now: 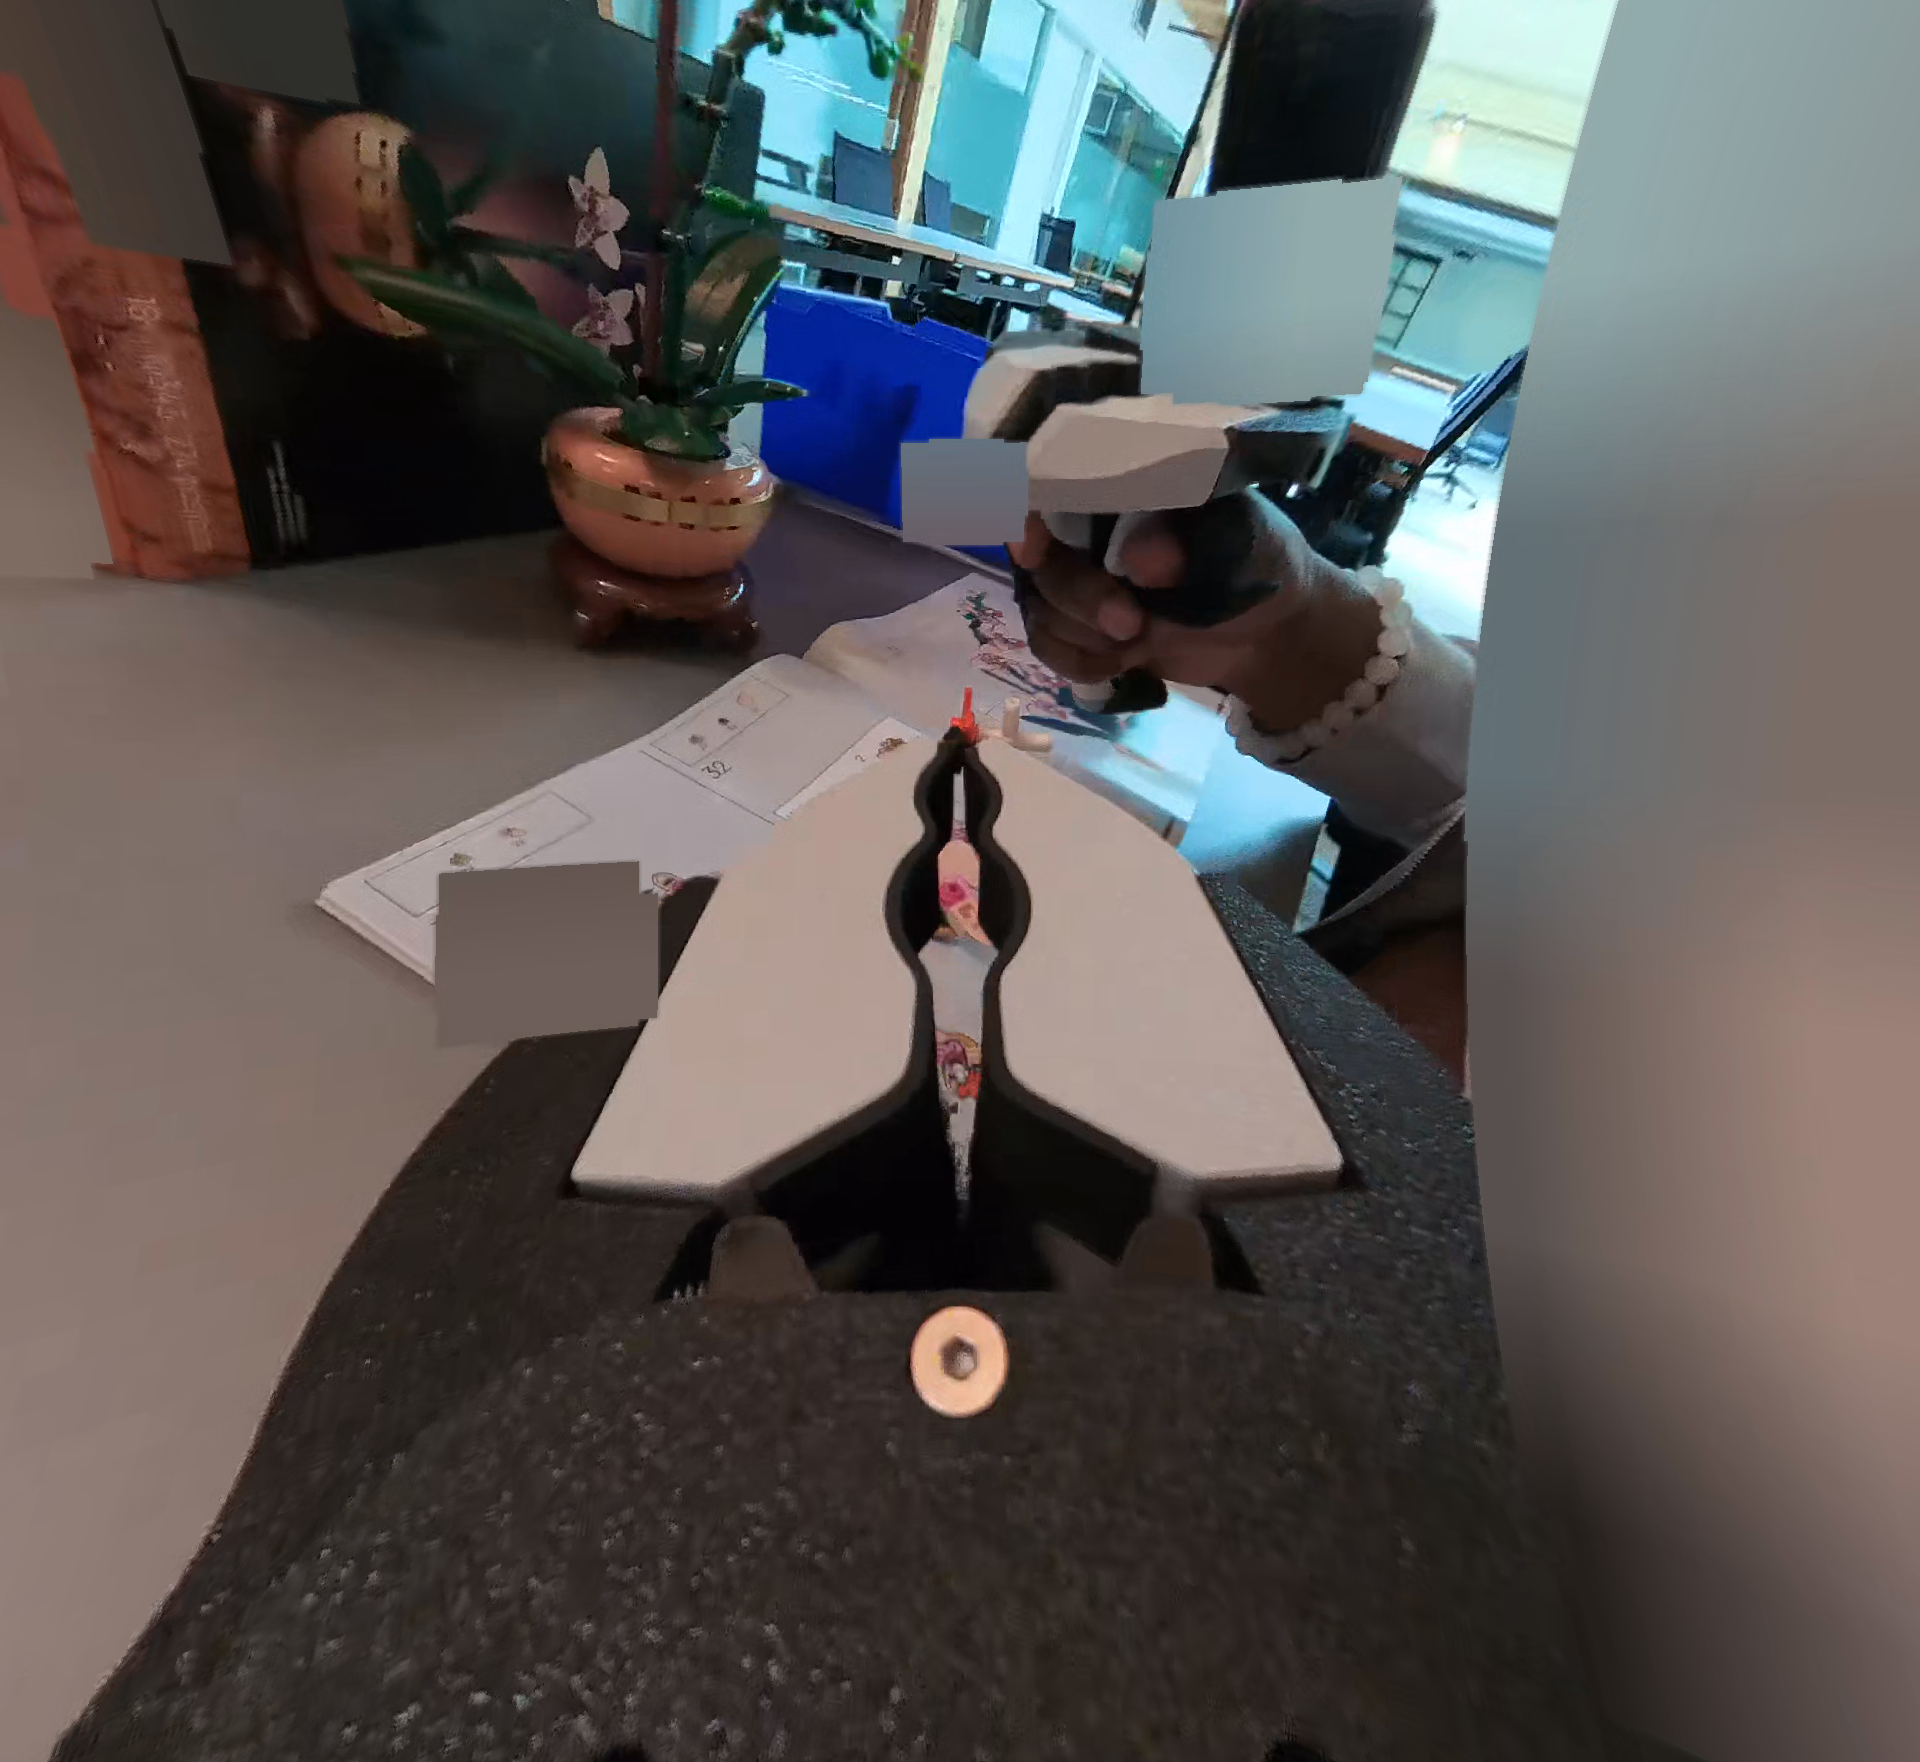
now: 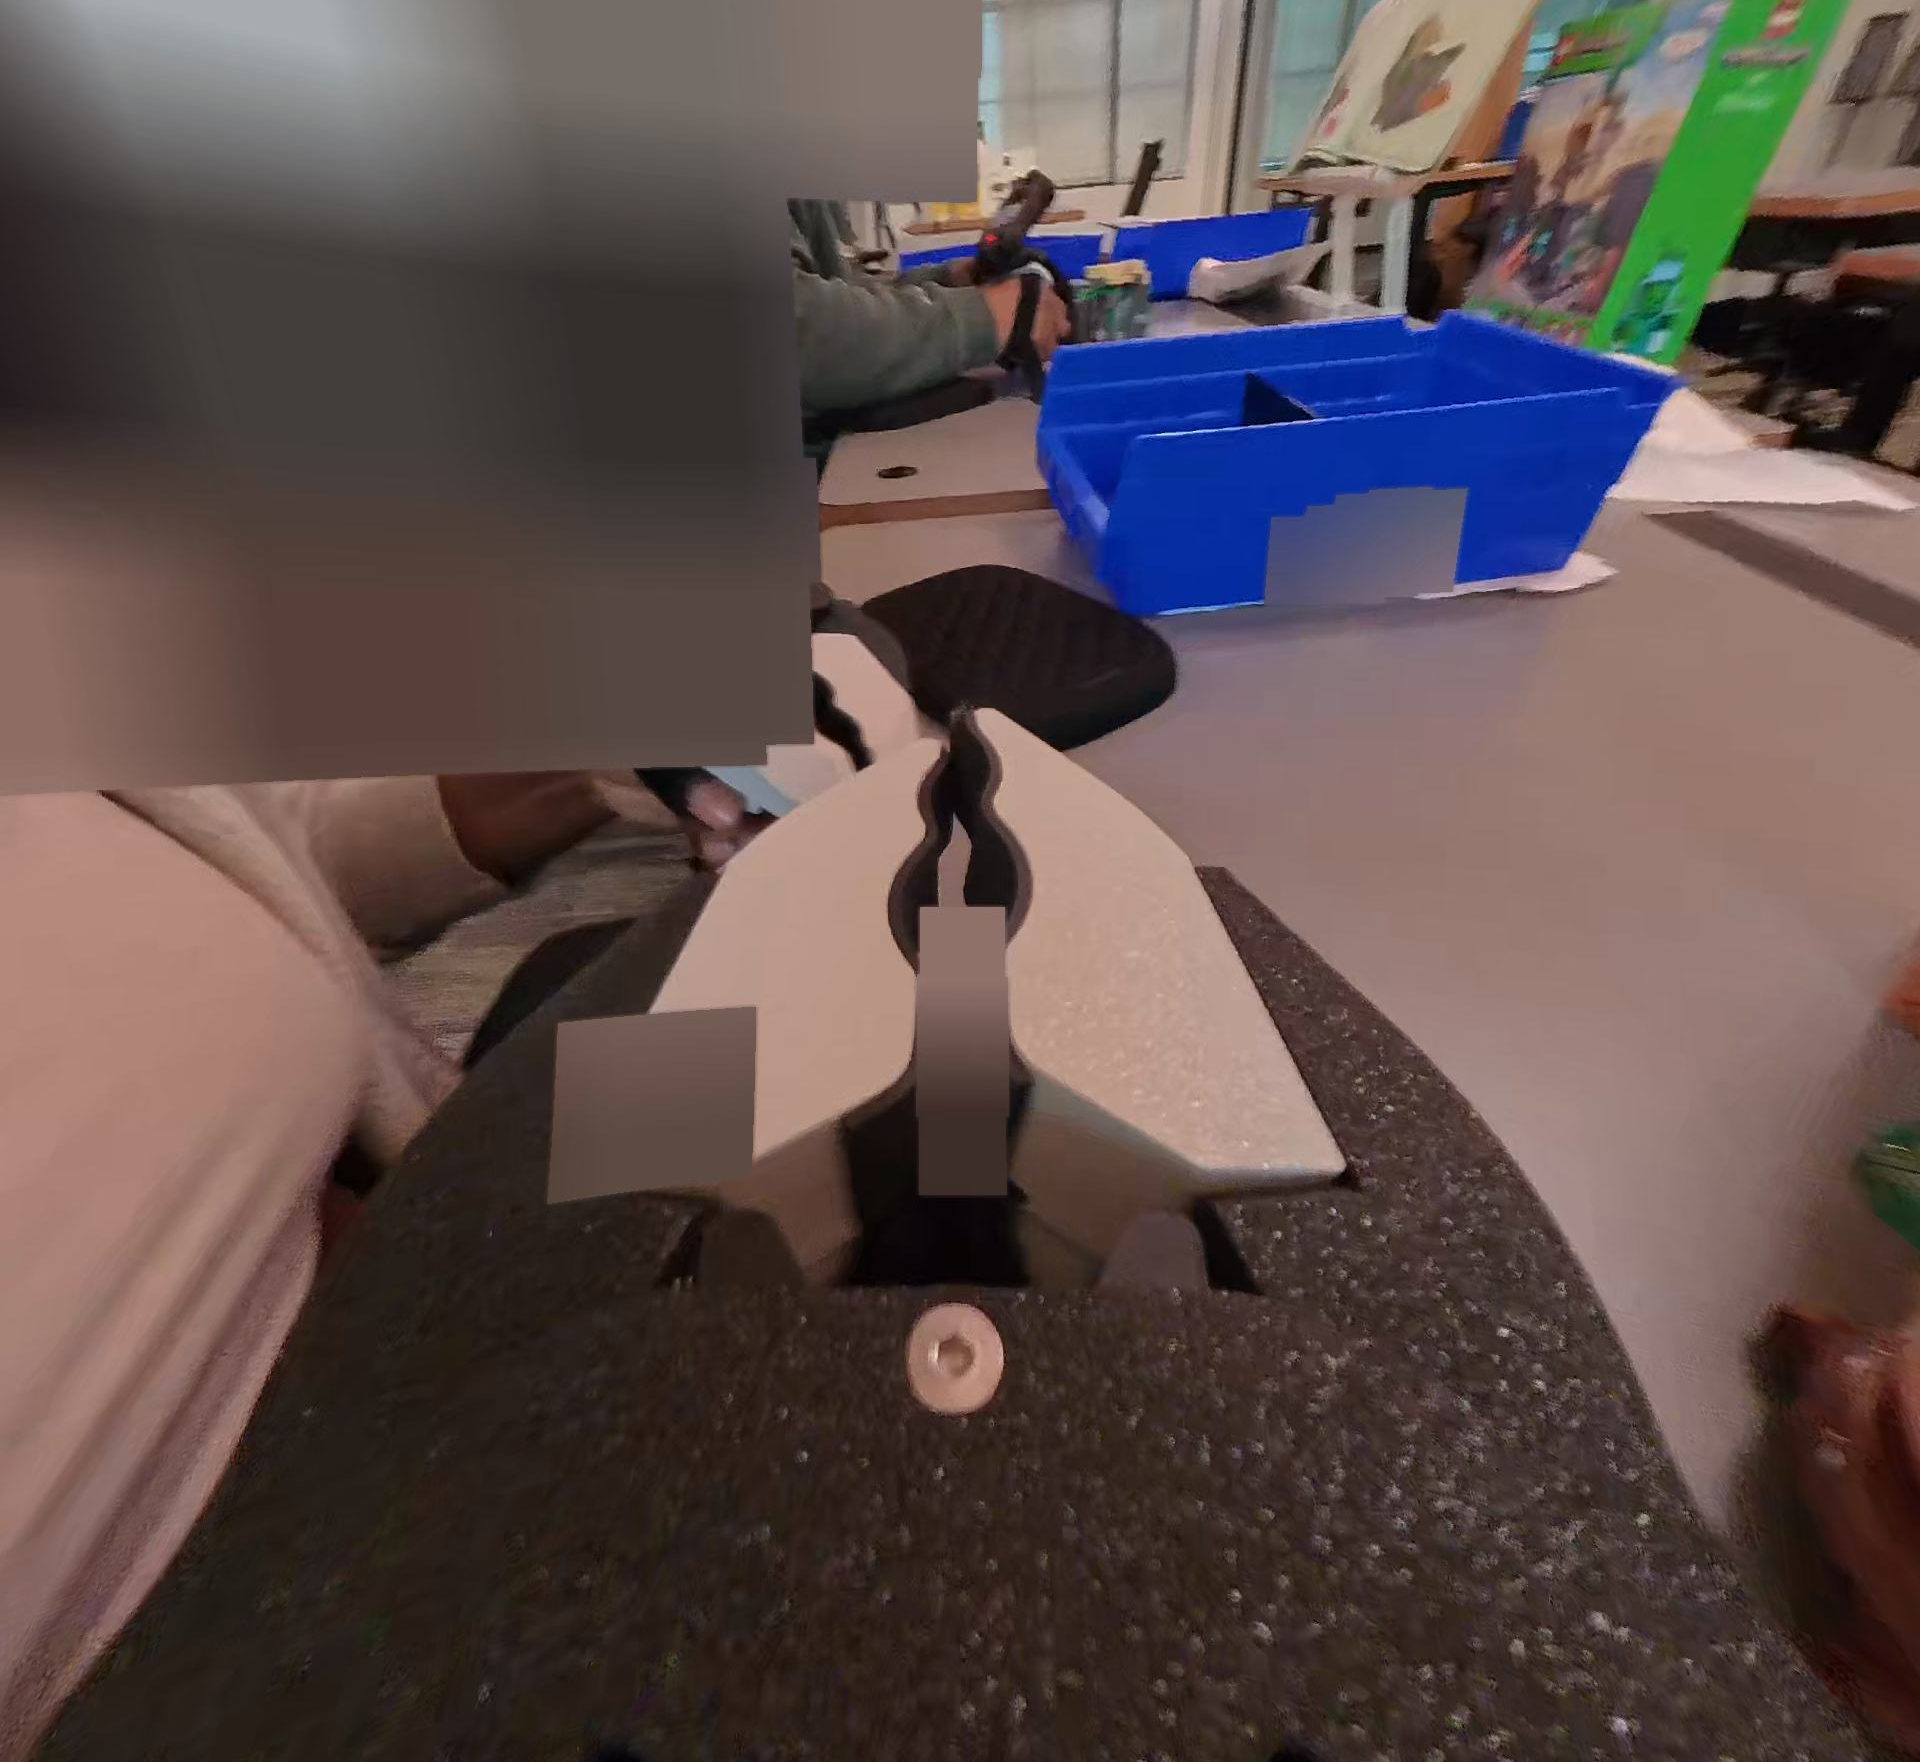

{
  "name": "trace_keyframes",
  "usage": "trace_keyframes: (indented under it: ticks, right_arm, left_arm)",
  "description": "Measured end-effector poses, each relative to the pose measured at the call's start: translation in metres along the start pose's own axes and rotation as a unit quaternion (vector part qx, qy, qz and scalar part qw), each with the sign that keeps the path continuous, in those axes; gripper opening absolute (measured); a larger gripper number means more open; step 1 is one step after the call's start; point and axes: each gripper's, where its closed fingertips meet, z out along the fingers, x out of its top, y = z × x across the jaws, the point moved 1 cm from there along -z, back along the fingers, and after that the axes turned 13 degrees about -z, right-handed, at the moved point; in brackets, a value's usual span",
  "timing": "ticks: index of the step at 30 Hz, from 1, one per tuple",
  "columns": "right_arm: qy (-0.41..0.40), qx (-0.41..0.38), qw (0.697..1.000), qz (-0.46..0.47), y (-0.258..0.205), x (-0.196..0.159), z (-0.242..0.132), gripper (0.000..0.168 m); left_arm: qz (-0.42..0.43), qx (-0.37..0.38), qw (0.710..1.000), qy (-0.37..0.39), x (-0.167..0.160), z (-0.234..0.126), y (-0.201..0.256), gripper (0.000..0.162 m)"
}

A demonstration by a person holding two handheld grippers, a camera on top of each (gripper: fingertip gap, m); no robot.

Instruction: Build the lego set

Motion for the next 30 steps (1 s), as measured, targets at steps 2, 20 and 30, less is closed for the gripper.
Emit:
trace_keyframes:
  ticks: [2,20,30]
  right_arm:
    - [-0.007,0.023,0.999,0.021,-0.009,-0.004,0.004,0.000]
    - [-0.101,-0.183,0.954,-0.215,-0.003,-0.013,0.015,0.003]
    - [-0.076,-0.152,0.958,-0.230,-0.007,-0.005,0.014,0.002]
  left_arm:
    - [0.010,0.030,0.999,0.014,0.003,0.005,-0.004,0.001]
    - [0.138,0.175,0.967,0.122,0.029,0.012,0.000,0.000]
    - [-0.037,0.119,0.975,0.185,0.044,-0.009,-0.017,0.000]
